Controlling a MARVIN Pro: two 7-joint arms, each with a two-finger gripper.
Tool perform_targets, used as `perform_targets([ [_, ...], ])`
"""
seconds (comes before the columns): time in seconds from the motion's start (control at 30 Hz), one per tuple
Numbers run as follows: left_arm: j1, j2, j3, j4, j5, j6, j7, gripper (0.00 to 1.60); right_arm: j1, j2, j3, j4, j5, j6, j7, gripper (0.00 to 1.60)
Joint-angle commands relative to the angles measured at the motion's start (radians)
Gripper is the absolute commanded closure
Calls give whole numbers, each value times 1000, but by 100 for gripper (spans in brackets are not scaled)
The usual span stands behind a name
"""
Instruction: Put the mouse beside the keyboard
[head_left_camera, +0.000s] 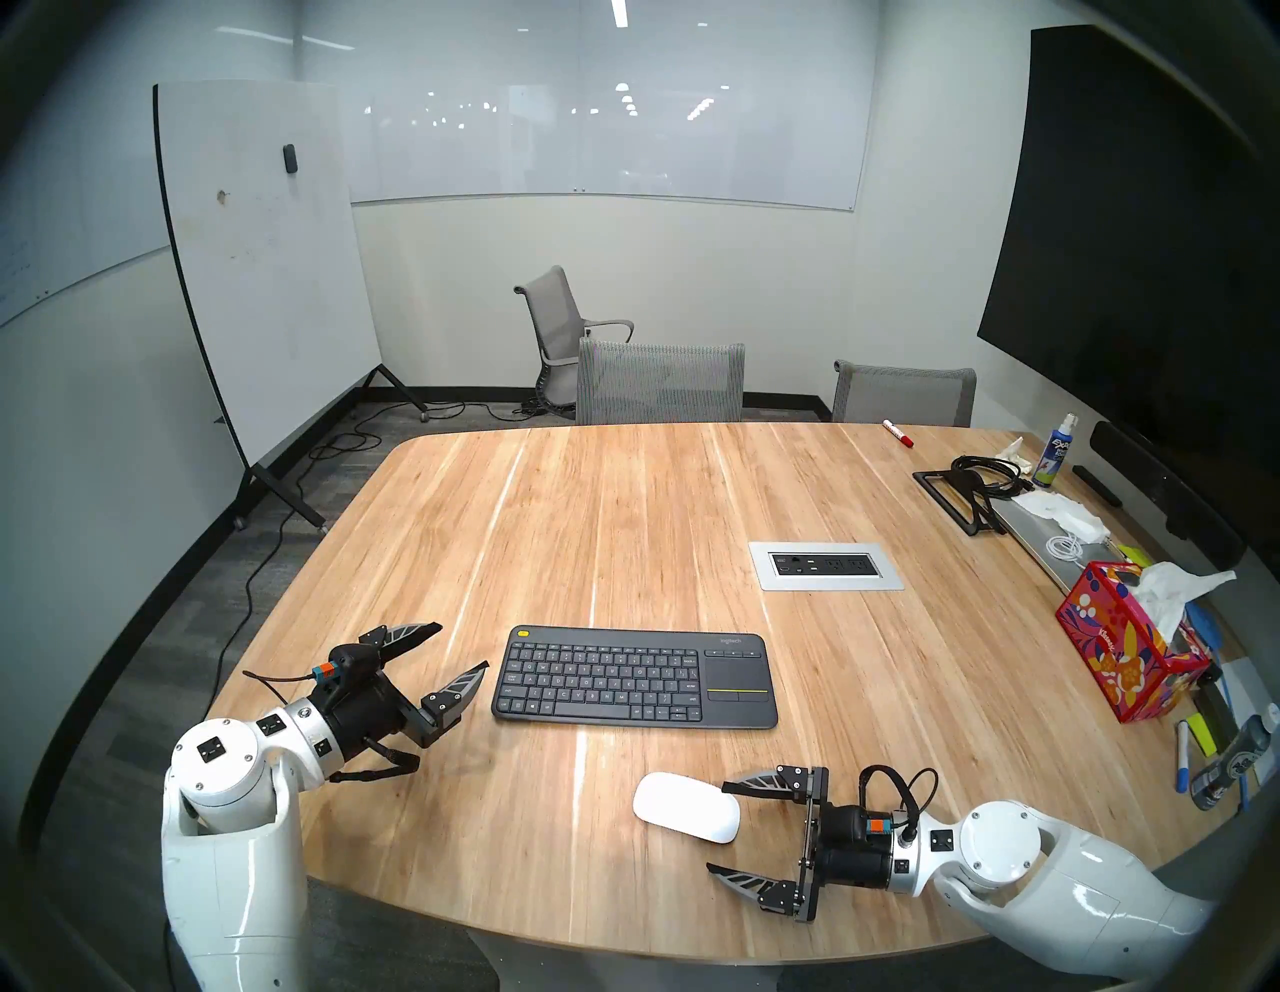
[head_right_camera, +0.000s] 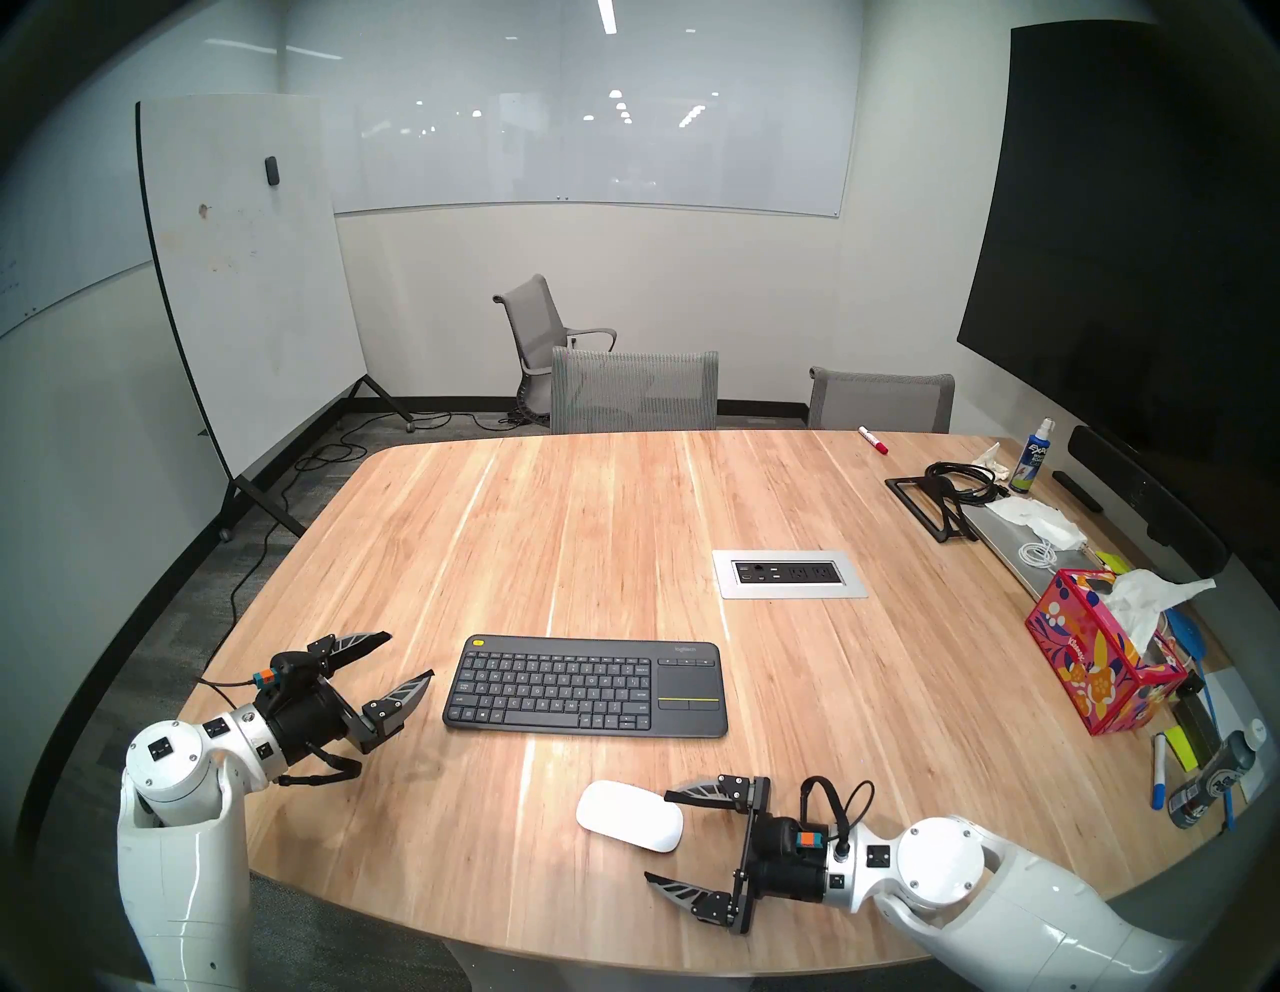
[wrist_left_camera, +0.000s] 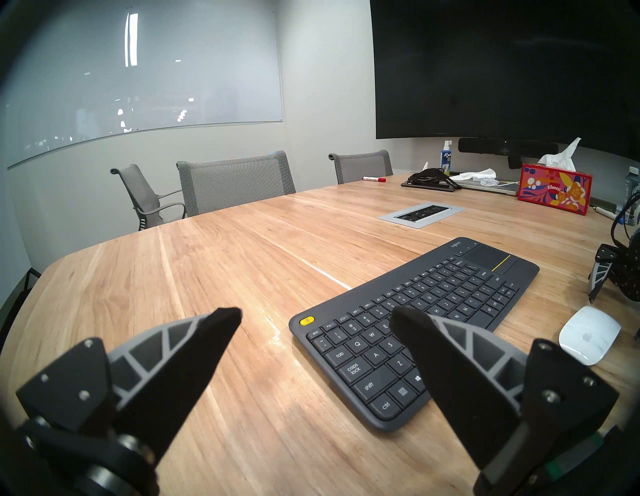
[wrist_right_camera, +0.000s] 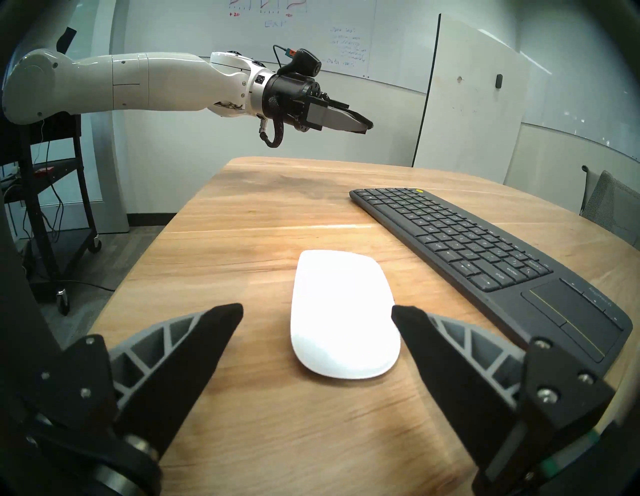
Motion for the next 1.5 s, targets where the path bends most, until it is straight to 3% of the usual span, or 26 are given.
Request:
perform_targets([
  [0.0, 2, -1, -2, -22, 0, 1, 1, 0, 20, -13, 1, -1, 1, 2, 2, 0],
  [0.7, 2, -1, -2, -22, 0, 1, 1, 0, 57, -52, 9, 43, 91, 82, 60, 0],
  [1.47, 2, -1, -2, -22, 1, 1, 1, 0, 67, -40, -5, 39, 27, 91, 100, 0],
])
